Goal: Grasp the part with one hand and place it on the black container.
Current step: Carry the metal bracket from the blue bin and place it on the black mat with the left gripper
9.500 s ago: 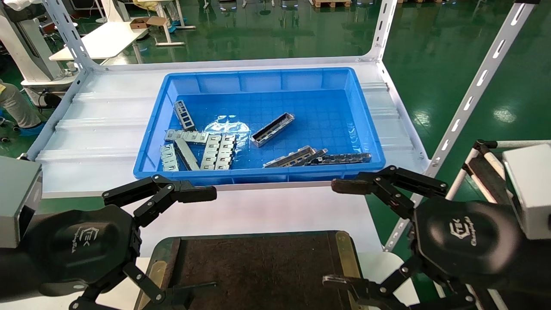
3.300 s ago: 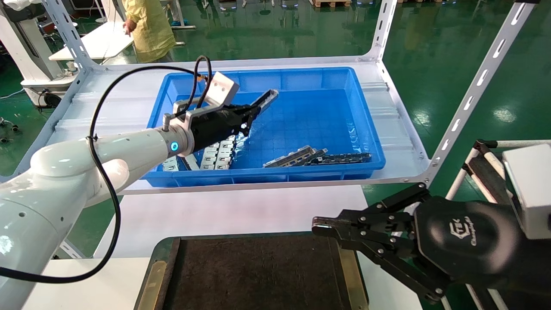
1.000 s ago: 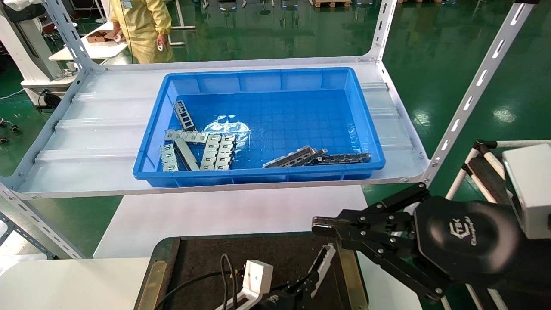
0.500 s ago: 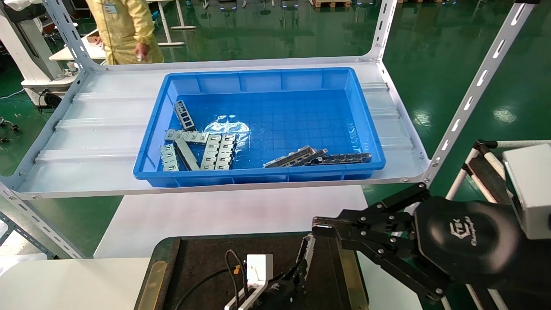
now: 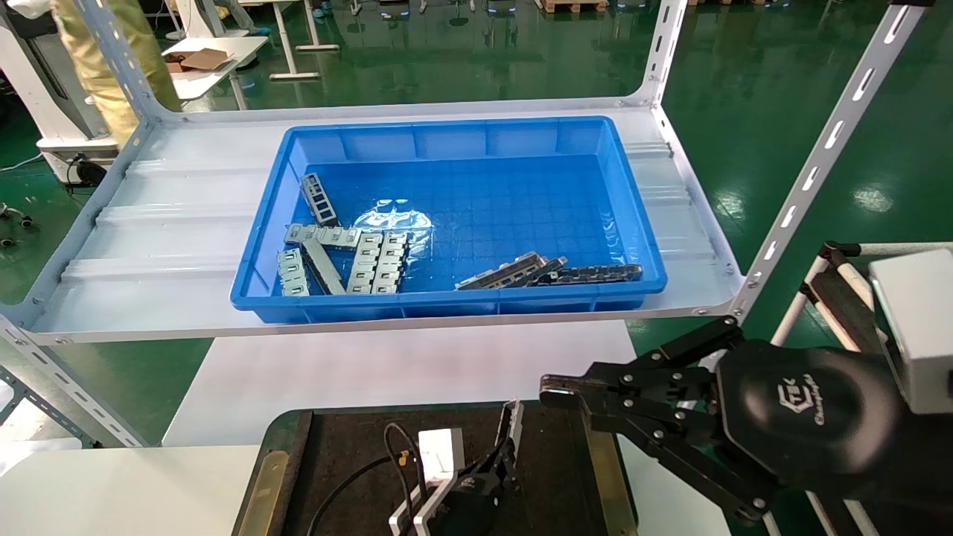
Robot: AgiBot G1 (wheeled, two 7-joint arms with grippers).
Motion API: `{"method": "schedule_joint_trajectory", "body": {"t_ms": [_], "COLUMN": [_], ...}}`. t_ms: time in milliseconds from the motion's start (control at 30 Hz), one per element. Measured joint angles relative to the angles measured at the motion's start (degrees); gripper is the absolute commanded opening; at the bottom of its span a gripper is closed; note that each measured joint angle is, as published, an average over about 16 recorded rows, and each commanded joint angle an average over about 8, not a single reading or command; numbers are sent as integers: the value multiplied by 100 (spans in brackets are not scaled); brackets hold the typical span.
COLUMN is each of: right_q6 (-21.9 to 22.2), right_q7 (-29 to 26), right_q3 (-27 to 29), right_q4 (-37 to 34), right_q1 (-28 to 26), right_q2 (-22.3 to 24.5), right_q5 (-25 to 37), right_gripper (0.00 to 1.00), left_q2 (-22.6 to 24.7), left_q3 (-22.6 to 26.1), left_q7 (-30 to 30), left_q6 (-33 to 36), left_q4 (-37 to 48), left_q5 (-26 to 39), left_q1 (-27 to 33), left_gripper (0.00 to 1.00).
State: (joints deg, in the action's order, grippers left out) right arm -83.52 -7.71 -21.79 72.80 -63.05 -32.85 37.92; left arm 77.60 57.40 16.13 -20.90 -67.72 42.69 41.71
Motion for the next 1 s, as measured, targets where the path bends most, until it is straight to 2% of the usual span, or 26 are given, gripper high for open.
{"method": "schedule_joint_trajectory", "body": {"t_ms": [533,600,633,667,800,867,900,1000], "right_q6": [0,0,0,0,0,1,1,1], "right_q7": [0,0,1,1,1,1,1,1], "right_q3": [-1,-1,-1,-1,-1,-1,-1,-2], "right_q4": [0,0,0,0,0,0,0,0], "right_q1": [0,0,0,0,0,0,0,0], "right_q2": [0,0,0,0,0,1,1,1], "right_q5": [-1,-1,-1,-1,-1,-1,-1,-1], "right_gripper": [0,3,10,21,71,93,98,100], "left_q2": [47,49,49,50,51,50,50,49], "left_q3": [709,809,860,909,1102,1193,1236,1361], "left_q7": [856,978,1040,1100,1337,1450,1504,1663], "left_q6": [-526,-580,-604,-627,-709,-746,-763,-816], "left_q4": [340,378,396,415,482,510,523,557], "left_q5": [79,88,94,100,130,149,159,188], "left_q1": [279,312,330,347,415,446,461,504], "left_gripper": [0,6,13,26,76,95,100,100]}}
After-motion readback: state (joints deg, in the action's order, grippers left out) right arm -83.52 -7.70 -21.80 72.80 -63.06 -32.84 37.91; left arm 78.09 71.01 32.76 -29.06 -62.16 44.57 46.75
